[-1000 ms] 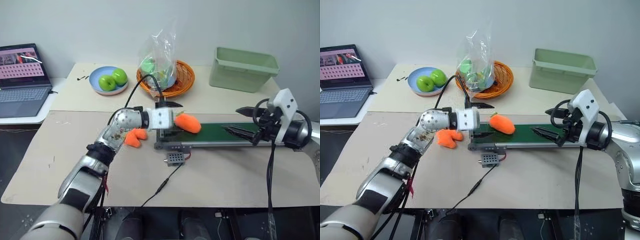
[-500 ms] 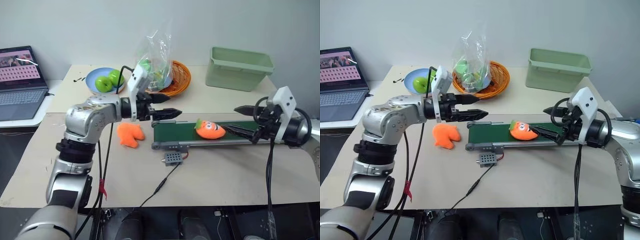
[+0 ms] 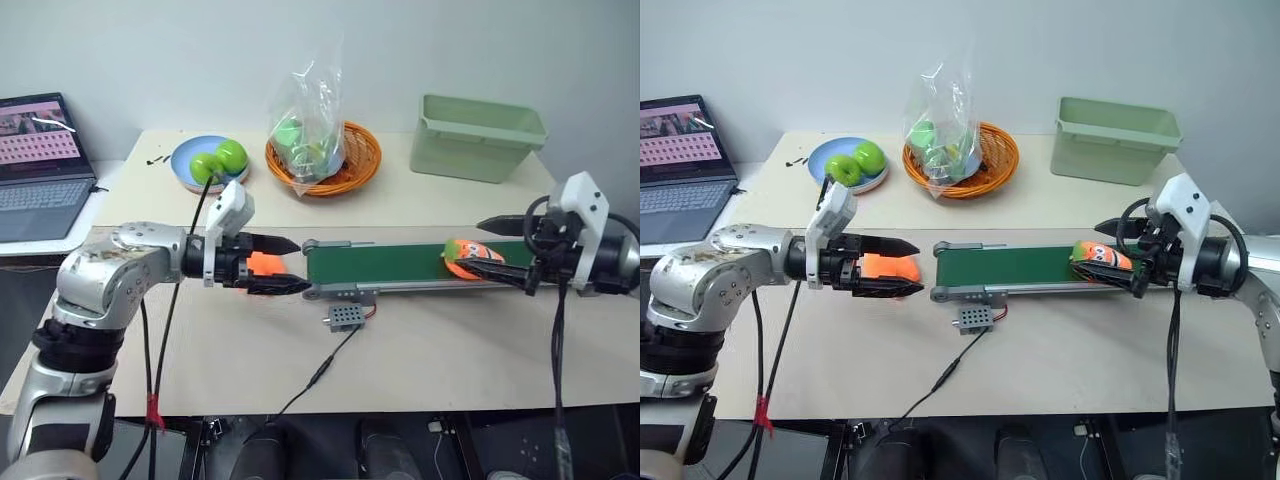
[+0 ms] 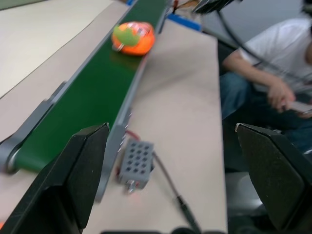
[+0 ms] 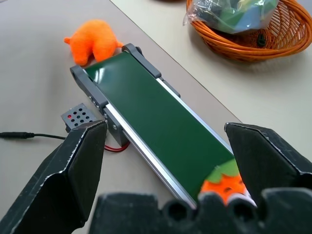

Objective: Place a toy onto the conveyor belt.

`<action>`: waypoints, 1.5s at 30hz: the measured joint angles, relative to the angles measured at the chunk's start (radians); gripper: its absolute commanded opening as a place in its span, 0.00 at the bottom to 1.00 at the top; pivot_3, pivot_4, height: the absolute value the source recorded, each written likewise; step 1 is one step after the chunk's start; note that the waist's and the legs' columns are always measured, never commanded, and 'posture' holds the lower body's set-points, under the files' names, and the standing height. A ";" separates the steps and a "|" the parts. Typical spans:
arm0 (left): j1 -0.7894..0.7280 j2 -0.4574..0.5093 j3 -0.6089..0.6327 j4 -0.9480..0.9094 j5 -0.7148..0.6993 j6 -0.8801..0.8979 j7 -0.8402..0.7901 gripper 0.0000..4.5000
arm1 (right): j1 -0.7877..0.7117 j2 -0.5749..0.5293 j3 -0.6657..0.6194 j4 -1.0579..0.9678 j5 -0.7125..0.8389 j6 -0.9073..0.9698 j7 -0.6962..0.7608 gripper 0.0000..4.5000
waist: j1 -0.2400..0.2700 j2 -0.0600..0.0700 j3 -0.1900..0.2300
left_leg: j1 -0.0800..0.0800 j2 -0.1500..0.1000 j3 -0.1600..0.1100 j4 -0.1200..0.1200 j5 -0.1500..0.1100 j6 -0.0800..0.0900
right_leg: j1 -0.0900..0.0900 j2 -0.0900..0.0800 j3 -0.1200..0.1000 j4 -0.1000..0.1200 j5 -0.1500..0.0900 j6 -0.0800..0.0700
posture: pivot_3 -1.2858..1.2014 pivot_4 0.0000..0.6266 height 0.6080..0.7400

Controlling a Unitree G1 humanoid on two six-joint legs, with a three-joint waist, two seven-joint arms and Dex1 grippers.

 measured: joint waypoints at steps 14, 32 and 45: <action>0.082 0.037 0.062 0.004 0.074 -0.076 0.055 0.99 | -0.117 0.012 0.075 0.057 -0.005 -0.007 0.048 1.00 | 0.000 0.000 0.000 | -0.001 0.000 0.001 0.000 0.000 0.001 | -0.001 0.000 0.001 0.000 0.000 0.000 | 0.52 0.24 1.00; 0.087 0.039 0.186 -0.084 -0.043 0.010 0.171 0.99 | -0.202 0.061 0.146 0.138 -0.043 -0.046 0.081 1.00 | 0.000 0.000 0.000 | -0.001 0.000 0.001 0.000 -0.001 0.001 | -0.001 0.000 0.001 0.000 0.000 0.000 | 0.52 0.24 1.00; 0.084 0.035 0.192 -0.090 -0.077 0.009 0.205 0.99 | -0.230 0.073 0.151 0.156 -0.052 -0.047 0.087 1.00 | 0.000 0.000 0.000 | -0.001 0.000 0.001 0.000 -0.001 0.001 | -0.001 0.000 0.001 0.000 0.000 0.000 | 0.52 0.24 1.00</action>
